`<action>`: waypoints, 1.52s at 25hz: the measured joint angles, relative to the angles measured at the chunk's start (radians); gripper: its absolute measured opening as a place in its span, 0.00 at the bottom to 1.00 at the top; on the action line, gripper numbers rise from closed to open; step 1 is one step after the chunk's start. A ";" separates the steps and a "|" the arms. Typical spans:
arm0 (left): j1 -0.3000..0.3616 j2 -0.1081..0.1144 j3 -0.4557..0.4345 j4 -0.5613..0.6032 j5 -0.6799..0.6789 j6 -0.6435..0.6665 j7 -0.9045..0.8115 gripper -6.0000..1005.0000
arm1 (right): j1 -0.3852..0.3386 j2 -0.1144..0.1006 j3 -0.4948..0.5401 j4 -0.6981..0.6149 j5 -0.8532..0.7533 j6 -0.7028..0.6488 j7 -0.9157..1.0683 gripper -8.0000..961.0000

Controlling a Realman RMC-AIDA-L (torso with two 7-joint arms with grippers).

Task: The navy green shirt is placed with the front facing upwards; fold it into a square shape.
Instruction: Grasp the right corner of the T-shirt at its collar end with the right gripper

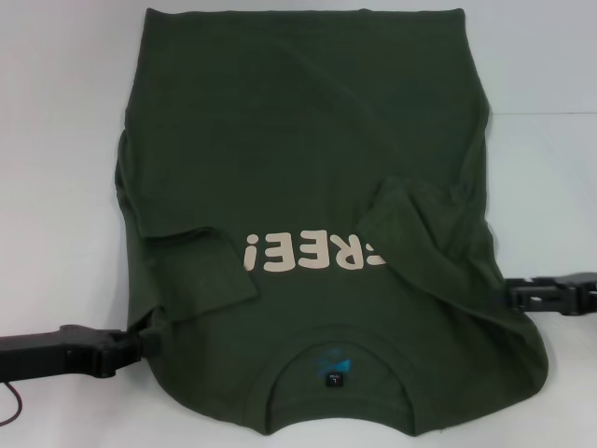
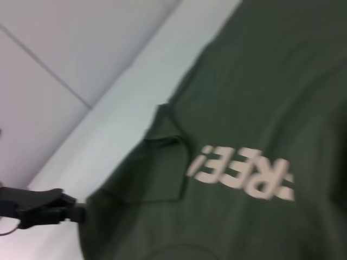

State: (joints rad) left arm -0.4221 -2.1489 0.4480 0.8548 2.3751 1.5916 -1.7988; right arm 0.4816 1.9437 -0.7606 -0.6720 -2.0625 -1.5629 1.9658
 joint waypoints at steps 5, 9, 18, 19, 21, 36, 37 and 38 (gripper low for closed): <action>0.000 -0.005 0.003 -0.002 0.000 -0.001 0.000 0.07 | -0.052 -0.027 0.009 0.004 -0.001 0.000 0.010 0.84; -0.002 -0.005 0.004 -0.002 0.000 0.001 0.000 0.07 | -0.081 -0.030 0.011 0.002 -0.001 0.000 0.012 0.84; -0.007 -0.003 0.004 0.002 0.000 0.003 0.000 0.07 | -0.088 -0.023 0.060 0.000 -0.092 0.008 0.033 0.83; -0.007 -0.003 0.005 0.002 0.000 0.002 0.000 0.07 | -0.088 -0.022 0.063 0.000 -0.099 0.012 0.034 0.83; -0.007 -0.003 0.006 0.001 0.001 0.000 0.000 0.07 | -0.088 -0.021 0.065 0.001 -0.106 0.020 0.037 0.83; -0.009 -0.003 0.006 0.001 0.001 -0.006 -0.001 0.07 | -0.071 -0.001 0.055 0.006 -0.140 0.046 0.037 0.83; -0.009 -0.003 0.006 0.001 0.001 -0.006 0.000 0.08 | -0.069 0.000 0.056 0.005 -0.149 0.046 0.037 0.83; -0.009 -0.003 0.006 0.002 0.001 -0.006 0.000 0.08 | -0.066 0.001 0.056 0.005 -0.153 0.045 0.038 0.83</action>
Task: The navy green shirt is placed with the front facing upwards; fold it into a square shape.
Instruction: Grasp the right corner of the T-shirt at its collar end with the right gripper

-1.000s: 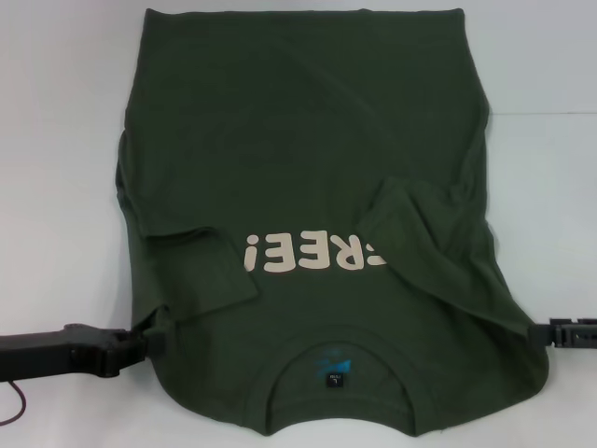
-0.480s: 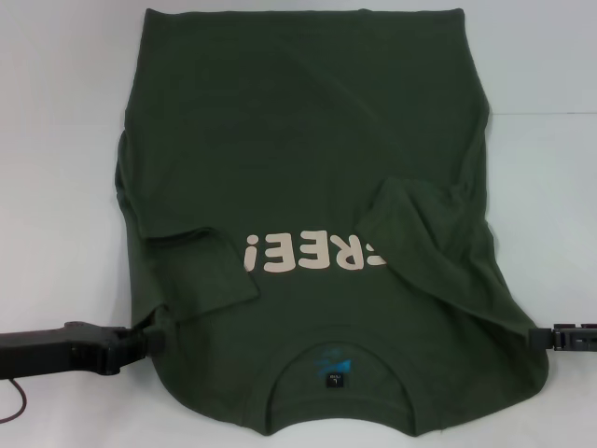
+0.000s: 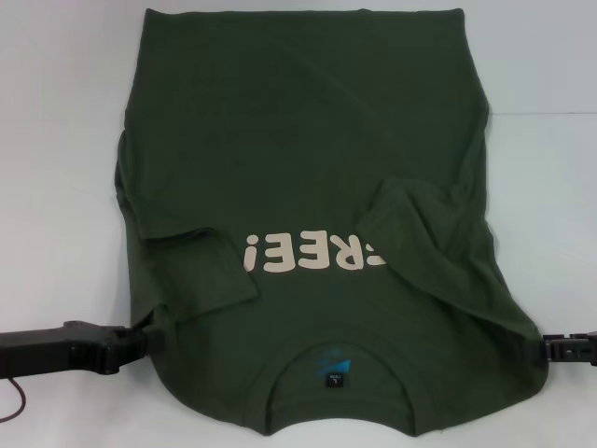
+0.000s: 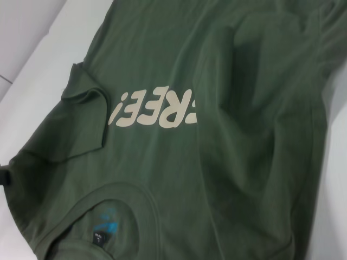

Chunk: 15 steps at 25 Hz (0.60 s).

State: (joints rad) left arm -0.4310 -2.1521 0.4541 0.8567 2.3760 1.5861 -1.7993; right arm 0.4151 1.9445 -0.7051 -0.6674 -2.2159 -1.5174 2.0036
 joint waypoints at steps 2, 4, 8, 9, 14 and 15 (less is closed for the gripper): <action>0.000 0.000 0.000 0.000 0.000 0.000 0.000 0.08 | 0.005 0.000 0.000 -0.002 -0.009 -0.001 0.004 0.83; 0.000 0.000 0.000 0.001 0.000 0.001 0.000 0.08 | 0.009 0.000 0.000 -0.003 -0.020 -0.001 0.010 0.76; 0.000 0.000 0.000 0.001 0.000 0.001 0.000 0.07 | 0.015 0.003 0.000 -0.006 -0.027 0.011 0.015 0.62; 0.000 0.000 0.000 0.000 0.000 0.001 0.000 0.07 | 0.016 0.004 0.000 -0.006 -0.028 0.017 0.017 0.57; 0.000 0.001 -0.002 -0.003 0.000 0.001 0.001 0.07 | 0.018 0.005 0.003 -0.006 -0.028 0.029 0.025 0.35; 0.000 0.002 -0.003 -0.003 0.000 0.002 0.001 0.07 | 0.018 0.005 0.005 -0.006 -0.028 0.030 0.025 0.31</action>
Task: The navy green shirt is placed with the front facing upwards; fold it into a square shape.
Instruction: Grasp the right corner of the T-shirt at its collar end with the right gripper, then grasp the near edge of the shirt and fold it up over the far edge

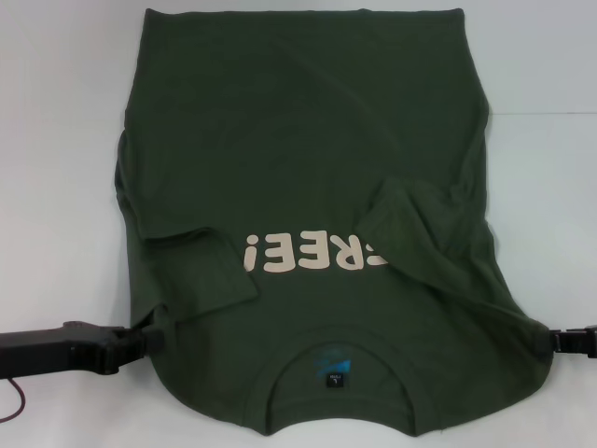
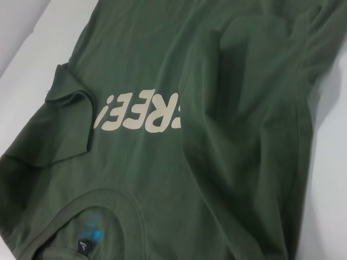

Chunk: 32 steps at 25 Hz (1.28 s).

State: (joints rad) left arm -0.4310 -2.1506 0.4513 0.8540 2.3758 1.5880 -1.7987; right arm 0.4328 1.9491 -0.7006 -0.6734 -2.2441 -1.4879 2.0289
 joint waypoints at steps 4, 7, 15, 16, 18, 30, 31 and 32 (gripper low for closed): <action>-0.001 0.002 -0.003 0.000 -0.006 0.003 -0.001 0.07 | -0.004 0.006 0.002 0.000 0.000 0.000 -0.006 0.15; 0.002 0.003 -0.003 -0.002 -0.022 0.007 -0.007 0.07 | -0.010 0.014 0.003 0.000 0.001 0.000 -0.016 0.12; 0.016 0.006 -0.005 0.004 -0.055 0.026 -0.029 0.07 | -0.037 0.021 0.061 0.010 0.005 -0.022 -0.072 0.06; 0.018 0.005 -0.005 0.004 -0.055 0.029 -0.029 0.07 | -0.041 0.022 0.073 0.010 0.006 -0.027 -0.080 0.06; 0.024 0.003 -0.007 0.005 -0.055 0.031 -0.029 0.07 | -0.049 0.026 0.101 0.011 0.006 -0.043 -0.105 0.06; 0.064 0.005 -0.122 0.001 -0.057 0.089 -0.022 0.07 | -0.114 0.044 0.216 0.011 0.006 -0.115 -0.222 0.06; 0.069 0.005 -0.125 0.002 -0.059 0.092 -0.021 0.07 | -0.121 0.045 0.223 0.011 0.006 -0.117 -0.229 0.06; 0.075 0.005 -0.128 0.003 -0.060 0.094 -0.021 0.07 | -0.127 0.046 0.230 0.012 0.006 -0.119 -0.235 0.06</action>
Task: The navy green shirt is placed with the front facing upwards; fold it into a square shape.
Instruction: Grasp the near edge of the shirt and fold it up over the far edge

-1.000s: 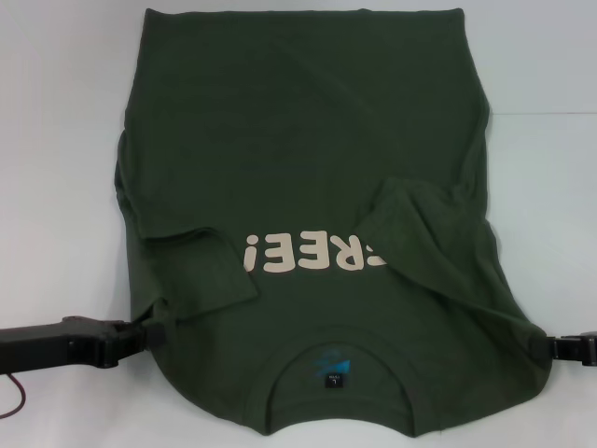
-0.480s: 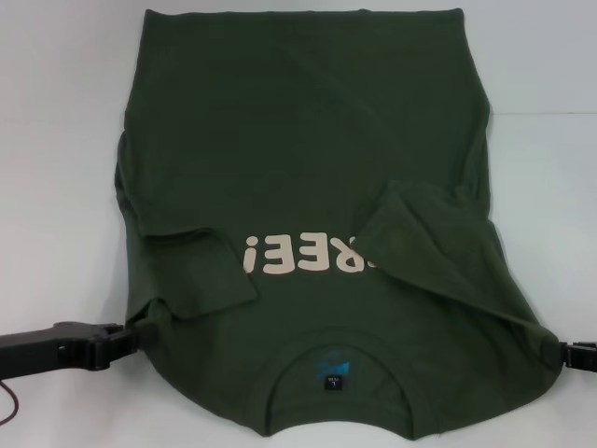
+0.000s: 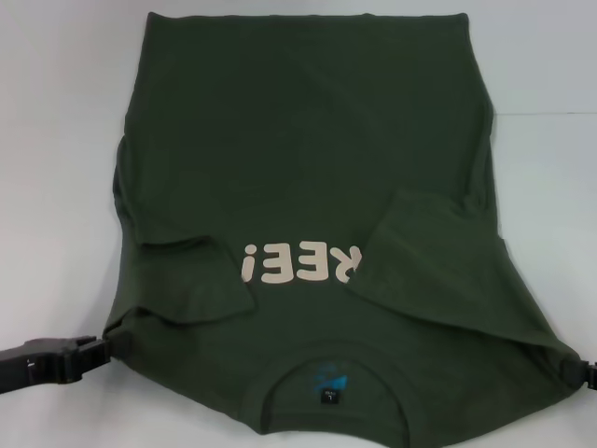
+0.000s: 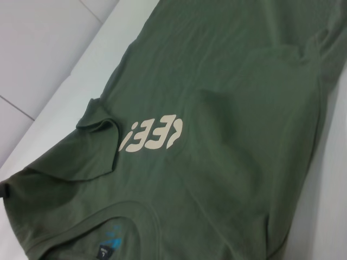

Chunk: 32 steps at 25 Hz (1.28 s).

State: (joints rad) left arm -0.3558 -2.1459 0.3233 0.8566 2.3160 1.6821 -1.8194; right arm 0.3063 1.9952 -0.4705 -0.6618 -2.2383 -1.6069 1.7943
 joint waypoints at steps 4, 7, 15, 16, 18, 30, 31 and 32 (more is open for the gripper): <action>0.019 -0.001 -0.003 0.001 -0.005 0.022 0.004 0.07 | -0.018 0.001 0.030 0.001 0.000 -0.035 -0.019 0.06; 0.031 -0.003 -0.008 0.002 -0.008 0.043 0.013 0.07 | -0.033 0.001 0.058 0.001 0.000 -0.068 -0.039 0.06; 0.062 -0.003 -0.029 0.002 -0.008 0.139 0.027 0.07 | -0.078 -0.001 0.092 -0.004 -0.001 -0.126 -0.084 0.06; 0.067 -0.003 -0.033 0.002 -0.008 0.152 0.029 0.07 | -0.083 -0.001 0.095 -0.005 -0.001 -0.130 -0.089 0.06; 0.078 -0.005 -0.037 0.003 -0.008 0.175 0.032 0.07 | -0.092 -0.002 0.096 -0.005 -0.004 -0.145 -0.105 0.06; 0.111 -0.011 -0.098 -0.003 -0.004 0.246 0.051 0.07 | -0.144 -0.015 0.135 -0.009 -0.007 -0.218 -0.145 0.06; 0.109 -0.011 -0.101 -0.004 -0.006 0.246 0.050 0.07 | -0.144 -0.016 0.147 -0.010 -0.007 -0.219 -0.145 0.06; 0.102 -0.009 -0.105 -0.005 -0.008 0.246 0.047 0.07 | -0.143 -0.017 0.160 -0.010 -0.006 -0.221 -0.144 0.06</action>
State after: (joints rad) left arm -0.2542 -2.1549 0.2178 0.8517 2.3079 1.9283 -1.7720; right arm 0.1630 1.9778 -0.3103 -0.6719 -2.2448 -1.8284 1.6500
